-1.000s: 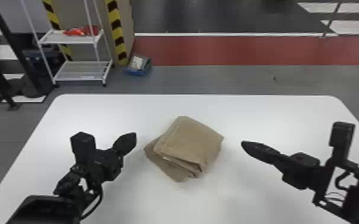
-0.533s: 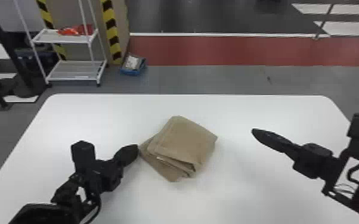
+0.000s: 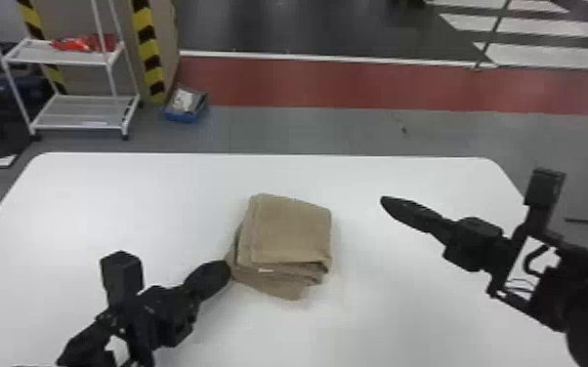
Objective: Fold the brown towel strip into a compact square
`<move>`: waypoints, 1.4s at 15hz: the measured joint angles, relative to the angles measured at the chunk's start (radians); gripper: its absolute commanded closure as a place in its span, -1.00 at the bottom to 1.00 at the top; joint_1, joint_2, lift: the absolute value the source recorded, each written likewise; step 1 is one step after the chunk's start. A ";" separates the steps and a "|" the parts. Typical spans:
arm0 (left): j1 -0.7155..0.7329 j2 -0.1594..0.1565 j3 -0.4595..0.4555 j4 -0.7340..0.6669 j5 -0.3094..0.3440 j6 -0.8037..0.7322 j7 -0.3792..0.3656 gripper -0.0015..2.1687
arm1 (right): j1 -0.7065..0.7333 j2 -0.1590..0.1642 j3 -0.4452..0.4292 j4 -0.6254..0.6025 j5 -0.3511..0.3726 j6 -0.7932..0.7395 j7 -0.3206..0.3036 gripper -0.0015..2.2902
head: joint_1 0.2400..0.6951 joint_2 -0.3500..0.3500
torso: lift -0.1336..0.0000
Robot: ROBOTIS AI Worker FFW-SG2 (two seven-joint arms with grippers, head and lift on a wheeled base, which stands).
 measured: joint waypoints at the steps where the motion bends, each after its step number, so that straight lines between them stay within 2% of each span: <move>1: 0.003 0.000 -0.028 -0.013 0.013 0.012 -0.003 0.96 | -0.003 -0.004 0.001 0.000 0.004 0.004 0.005 0.69 | 1.00 -0.45 | -0.73; 3: 0.004 -0.003 -0.078 -0.030 0.021 0.024 -0.002 0.95 | -0.010 -0.016 0.006 0.000 0.009 0.026 0.016 0.43 | 1.00 -0.54 | -0.73; 4: 0.005 -0.005 -0.089 -0.042 0.019 0.028 0.001 0.94 | -0.017 -0.019 0.011 0.000 0.012 0.034 0.034 0.16 | 1.00 -0.58 | -0.73; 6: 0.008 -0.004 -0.076 -0.081 0.016 0.045 0.017 0.94 | -0.023 -0.021 0.017 -0.002 0.029 0.035 0.063 -0.99 | 1.00 -0.55 | -0.73; 9: 0.022 0.001 0.019 -0.145 0.016 0.049 0.032 0.89 | -0.033 -0.033 0.044 -0.028 0.134 0.019 0.131 -0.95 | 1.00 -0.41 | -0.73; 11: 0.032 0.001 0.081 -0.163 0.018 0.039 0.036 0.89 | -0.067 -0.057 0.070 -0.037 0.249 -0.040 0.233 -0.86 | 1.00 -0.24 | -0.73; 13: 0.034 -0.003 0.127 -0.163 0.024 0.030 0.064 0.89 | -0.104 -0.068 0.105 -0.028 0.416 -0.227 0.357 -0.81 | 1.00 -0.16 | -0.73; 14: 0.034 -0.004 0.144 -0.158 0.031 0.028 0.087 0.72 | -0.113 -0.070 0.129 -0.013 0.512 -0.382 0.407 -0.81 | 1.00 -0.10 | -0.73; 15: 0.034 -0.005 0.155 -0.153 0.037 0.026 0.121 0.44 | -0.121 -0.072 0.157 0.005 0.600 -0.508 0.439 -0.81 | 1.00 0.02 | -0.73; 16: 0.033 -0.005 0.165 -0.148 0.045 0.014 0.159 0.25 | -0.130 -0.077 0.200 0.028 0.707 -0.638 0.466 -0.81 | 1.00 0.10 | -0.73; 17: 0.032 -0.005 0.172 -0.143 0.052 -0.006 0.185 -0.16 | -0.137 -0.081 0.241 0.054 0.801 -0.768 0.501 -0.79 | 1.00 0.17 | -0.73; 18: 0.029 -0.005 0.181 -0.137 0.062 -0.027 0.198 -0.43 | -0.142 -0.082 0.284 0.089 0.906 -0.931 0.526 -0.72 | 1.00 0.25 | -0.73; 19: 0.022 -0.005 0.187 -0.132 0.071 -0.036 0.200 -0.46 | -0.145 -0.080 0.322 0.124 0.994 -1.040 0.532 -0.70 | 1.00 0.35 | -0.73; 21: 0.009 -0.003 0.191 -0.122 0.080 -0.039 0.198 -0.46 | -0.154 -0.077 0.381 0.181 1.094 -1.103 0.531 -0.70 | 1.00 0.40 | -0.73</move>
